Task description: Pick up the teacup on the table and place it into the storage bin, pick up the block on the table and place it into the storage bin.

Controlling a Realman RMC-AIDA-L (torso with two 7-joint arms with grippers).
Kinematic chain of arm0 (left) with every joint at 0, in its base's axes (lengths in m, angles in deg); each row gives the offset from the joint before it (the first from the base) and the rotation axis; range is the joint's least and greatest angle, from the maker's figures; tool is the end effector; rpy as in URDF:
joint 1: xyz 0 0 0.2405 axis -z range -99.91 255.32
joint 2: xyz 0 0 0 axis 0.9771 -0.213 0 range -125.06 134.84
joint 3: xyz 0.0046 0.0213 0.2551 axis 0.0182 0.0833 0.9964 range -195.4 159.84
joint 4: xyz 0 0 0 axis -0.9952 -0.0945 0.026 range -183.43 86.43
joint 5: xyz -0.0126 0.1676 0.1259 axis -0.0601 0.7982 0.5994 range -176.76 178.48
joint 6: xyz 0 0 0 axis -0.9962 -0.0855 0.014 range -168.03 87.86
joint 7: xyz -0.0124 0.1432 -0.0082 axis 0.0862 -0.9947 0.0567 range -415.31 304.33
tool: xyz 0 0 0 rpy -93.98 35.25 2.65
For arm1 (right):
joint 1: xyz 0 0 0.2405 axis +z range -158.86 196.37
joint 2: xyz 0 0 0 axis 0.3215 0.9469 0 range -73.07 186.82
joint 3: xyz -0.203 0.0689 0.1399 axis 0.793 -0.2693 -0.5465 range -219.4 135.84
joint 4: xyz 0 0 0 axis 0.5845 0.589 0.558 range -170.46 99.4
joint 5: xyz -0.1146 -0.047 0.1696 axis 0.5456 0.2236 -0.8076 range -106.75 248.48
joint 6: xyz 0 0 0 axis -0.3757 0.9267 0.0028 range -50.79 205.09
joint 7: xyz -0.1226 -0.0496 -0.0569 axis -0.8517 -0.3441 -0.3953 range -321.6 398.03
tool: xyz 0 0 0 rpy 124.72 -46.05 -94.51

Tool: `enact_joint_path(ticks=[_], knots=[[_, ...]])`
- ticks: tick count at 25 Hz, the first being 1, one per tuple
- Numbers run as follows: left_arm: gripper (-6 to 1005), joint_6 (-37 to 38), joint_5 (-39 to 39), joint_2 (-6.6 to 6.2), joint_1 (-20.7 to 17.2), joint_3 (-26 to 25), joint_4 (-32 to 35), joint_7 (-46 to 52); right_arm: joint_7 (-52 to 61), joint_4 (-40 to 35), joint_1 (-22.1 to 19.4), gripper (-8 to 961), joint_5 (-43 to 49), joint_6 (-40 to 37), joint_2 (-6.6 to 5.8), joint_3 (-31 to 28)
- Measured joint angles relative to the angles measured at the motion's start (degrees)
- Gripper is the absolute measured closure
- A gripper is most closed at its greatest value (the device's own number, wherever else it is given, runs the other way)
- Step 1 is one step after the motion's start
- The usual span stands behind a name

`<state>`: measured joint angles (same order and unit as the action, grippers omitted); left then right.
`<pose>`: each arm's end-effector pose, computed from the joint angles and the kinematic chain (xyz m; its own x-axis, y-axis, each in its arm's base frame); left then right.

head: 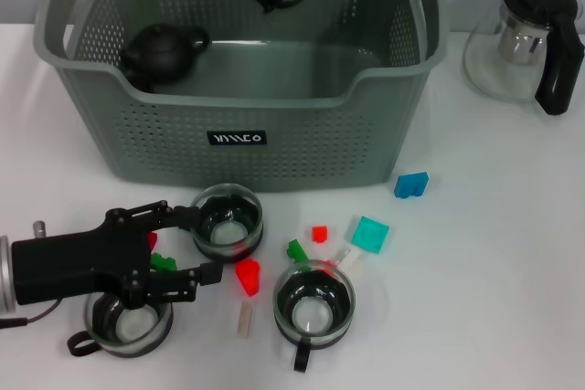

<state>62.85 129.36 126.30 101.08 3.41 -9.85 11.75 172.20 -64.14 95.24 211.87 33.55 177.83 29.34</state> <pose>-0.3054 0.2604 0.0064 0.7730 0.3258 0.5443 0.4572 -0.8810 -0.1219 0.0143 0.4811 -0.0798 0.9554 -0.2885 -0.0636 -0.2772 -0.8012 -0.5302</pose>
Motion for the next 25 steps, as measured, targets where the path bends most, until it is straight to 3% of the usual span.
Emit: enact_joint_path(ticks=[6, 14, 25], knots=[[140, -0.86, 0.06, -0.01, 0.0, 0.04, -1.1, -0.09, -0.14, 6.2, 1.29, 893, -6.13, 4.89, 0.38, 6.33], [139, -0.91, 0.33, -0.03, 0.0, 0.14, -1.63, -0.17, -0.97, 8.7, -0.42, 892, -13.73, 7.4, 0.45, 13.39], [139, -0.9, 0.28, 0.03, 0.18, 0.42, -1.75, -0.18, -0.95, 10.96, -0.92, 862, -14.92, 8.91, 0.58, 14.21]])
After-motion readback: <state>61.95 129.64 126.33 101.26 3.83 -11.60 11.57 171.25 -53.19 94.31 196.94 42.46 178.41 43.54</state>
